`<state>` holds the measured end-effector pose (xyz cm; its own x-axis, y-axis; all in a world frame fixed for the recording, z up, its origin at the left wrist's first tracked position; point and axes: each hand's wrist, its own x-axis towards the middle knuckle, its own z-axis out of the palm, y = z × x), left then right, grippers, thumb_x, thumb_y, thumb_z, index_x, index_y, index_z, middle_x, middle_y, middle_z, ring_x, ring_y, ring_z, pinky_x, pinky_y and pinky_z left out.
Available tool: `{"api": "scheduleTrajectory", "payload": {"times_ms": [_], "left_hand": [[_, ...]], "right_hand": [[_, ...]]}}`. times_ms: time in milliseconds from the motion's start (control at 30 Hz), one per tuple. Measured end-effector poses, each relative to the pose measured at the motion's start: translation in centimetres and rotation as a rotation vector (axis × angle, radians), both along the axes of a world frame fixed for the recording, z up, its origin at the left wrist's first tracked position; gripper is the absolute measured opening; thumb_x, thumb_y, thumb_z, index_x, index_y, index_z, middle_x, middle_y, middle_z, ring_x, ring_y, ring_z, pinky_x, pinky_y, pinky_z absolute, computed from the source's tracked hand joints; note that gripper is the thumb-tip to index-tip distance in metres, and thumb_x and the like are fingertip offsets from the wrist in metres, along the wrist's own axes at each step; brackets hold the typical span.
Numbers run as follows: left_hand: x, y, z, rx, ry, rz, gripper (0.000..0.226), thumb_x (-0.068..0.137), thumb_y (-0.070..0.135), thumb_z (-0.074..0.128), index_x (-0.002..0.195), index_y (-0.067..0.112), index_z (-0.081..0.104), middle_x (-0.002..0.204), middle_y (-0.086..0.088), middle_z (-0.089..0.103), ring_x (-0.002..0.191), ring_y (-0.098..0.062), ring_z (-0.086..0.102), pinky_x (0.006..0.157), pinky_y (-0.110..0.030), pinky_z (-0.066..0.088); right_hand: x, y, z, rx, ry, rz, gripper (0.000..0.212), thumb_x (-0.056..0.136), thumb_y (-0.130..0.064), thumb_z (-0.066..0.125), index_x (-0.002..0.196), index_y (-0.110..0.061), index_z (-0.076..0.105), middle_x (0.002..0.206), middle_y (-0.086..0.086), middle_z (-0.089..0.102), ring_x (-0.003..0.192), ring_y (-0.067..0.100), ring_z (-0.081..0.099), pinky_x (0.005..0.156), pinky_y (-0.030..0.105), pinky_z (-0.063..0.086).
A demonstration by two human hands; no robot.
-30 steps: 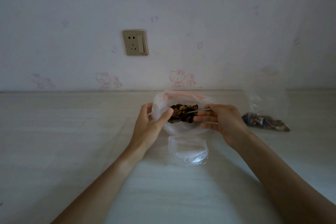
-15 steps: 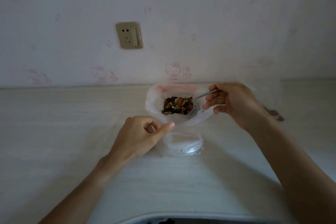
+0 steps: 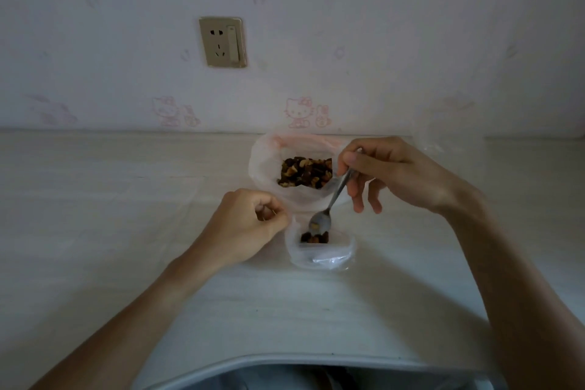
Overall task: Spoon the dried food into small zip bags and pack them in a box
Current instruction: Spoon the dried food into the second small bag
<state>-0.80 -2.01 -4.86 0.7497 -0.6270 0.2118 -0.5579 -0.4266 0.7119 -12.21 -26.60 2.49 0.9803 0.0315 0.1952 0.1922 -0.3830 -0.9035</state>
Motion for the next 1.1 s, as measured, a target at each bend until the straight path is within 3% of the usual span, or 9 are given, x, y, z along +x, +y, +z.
{"api": "scheduleTrajectory", "payload": {"times_ms": [167, 267, 367, 500, 600, 733, 833, 933, 1100], "left_hand": [[-0.2, -0.4, -0.2, -0.011, -0.002, 0.033, 0.02, 0.095, 0.03, 0.071, 0.075, 0.031, 0.073, 0.066, 0.012, 0.071, 0.058, -0.007, 0.066, 0.062, -0.027, 0.053], [-0.4, -0.6, 0.0, -0.012, -0.002, 0.031, 0.033, 0.099, 0.041, 0.065, 0.067, 0.035, 0.069, 0.062, 0.008, 0.069, 0.054, -0.006, 0.062, 0.062, -0.032, 0.052], [-0.2, -0.9, -0.2, -0.031, -0.054, 0.06, 0.04, 0.098, 0.046, 0.063, 0.064, 0.026, 0.068, 0.059, 0.003, 0.067, 0.055, -0.011, 0.062, 0.062, -0.037, 0.051], [0.5, -1.0, -0.4, -0.144, -0.119, 0.152, 0.054, 0.088, 0.065, 0.063, 0.058, 0.02, 0.06, 0.051, 0.007, 0.055, 0.048, -0.006, 0.049, 0.055, -0.032, 0.041], [1.3, -0.9, -0.4, -0.215, -0.153, 0.286, 0.055, 0.082, 0.073, 0.058, 0.061, 0.022, 0.054, 0.055, 0.011, 0.057, 0.051, -0.006, 0.052, 0.055, -0.031, 0.041], [2.4, -1.7, -0.2, -0.147, -0.06, 0.477, 0.058, 0.083, 0.082, 0.056, 0.08, 0.024, 0.056, 0.075, 0.009, 0.065, 0.074, -0.016, 0.064, 0.066, -0.036, 0.049], [2.9, -2.6, -0.1, -0.054, -0.012, 0.501, 0.065, 0.077, 0.089, 0.049, 0.087, 0.026, 0.053, 0.083, 0.007, 0.064, 0.078, -0.018, 0.064, 0.065, -0.037, 0.047], [3.2, -2.9, -0.6, 0.004, -0.067, 0.453, 0.056, 0.084, 0.078, 0.056, 0.08, 0.022, 0.051, 0.08, 0.004, 0.063, 0.075, -0.02, 0.063, 0.059, -0.035, 0.04], [3.1, -3.2, -1.3, -0.111, -0.096, 0.298, 0.036, 0.097, 0.042, 0.065, 0.086, 0.009, 0.058, 0.077, -0.009, 0.068, 0.071, -0.028, 0.065, 0.066, -0.049, 0.051]], "right_hand": [[0.0, -0.9, 0.1, 0.009, -0.156, -0.037, 0.027, 0.108, -0.015, 0.046, 0.093, -0.001, 0.064, 0.07, 0.017, 0.063, 0.059, 0.032, 0.062, 0.047, 0.034, 0.042], [0.5, -1.3, -0.5, 0.068, -0.143, -0.083, 0.027, 0.109, -0.015, 0.045, 0.092, -0.003, 0.063, 0.068, 0.018, 0.061, 0.058, 0.031, 0.06, 0.046, 0.032, 0.039], [1.4, -1.4, -1.6, 0.227, -0.102, -0.196, 0.029, 0.108, -0.015, 0.045, 0.087, -0.006, 0.064, 0.063, 0.017, 0.059, 0.051, 0.029, 0.057, 0.042, 0.028, 0.035], [2.5, -1.7, -2.9, 0.422, -0.054, -0.425, 0.031, 0.107, -0.015, 0.043, 0.086, -0.006, 0.063, 0.063, 0.014, 0.058, 0.048, 0.027, 0.056, 0.041, 0.026, 0.035], [2.9, -1.8, -3.3, 0.502, -0.061, -0.554, 0.029, 0.107, -0.014, 0.044, 0.087, -0.006, 0.063, 0.065, 0.014, 0.06, 0.046, 0.026, 0.057, 0.04, 0.026, 0.035], [3.0, -1.7, -3.3, 0.411, -0.144, -0.58, 0.03, 0.107, -0.024, 0.054, 0.089, -0.003, 0.066, 0.065, 0.013, 0.069, 0.049, 0.027, 0.064, 0.036, 0.028, 0.041], [3.1, -1.3, -3.3, 0.276, -0.162, -0.525, 0.032, 0.106, -0.026, 0.057, 0.09, 0.001, 0.066, 0.065, 0.012, 0.072, 0.051, 0.028, 0.069, 0.036, 0.028, 0.045], [3.6, -0.7, -3.9, 0.225, -0.108, -0.496, 0.03, 0.106, -0.021, 0.055, 0.09, 0.002, 0.065, 0.067, 0.013, 0.074, 0.052, 0.029, 0.07, 0.037, 0.028, 0.047], [4.2, 0.6, -5.4, 0.321, -0.012, -0.442, 0.023, 0.105, -0.014, 0.056, 0.096, 0.003, 0.069, 0.079, 0.016, 0.078, 0.058, 0.029, 0.074, 0.04, 0.029, 0.051]]}}
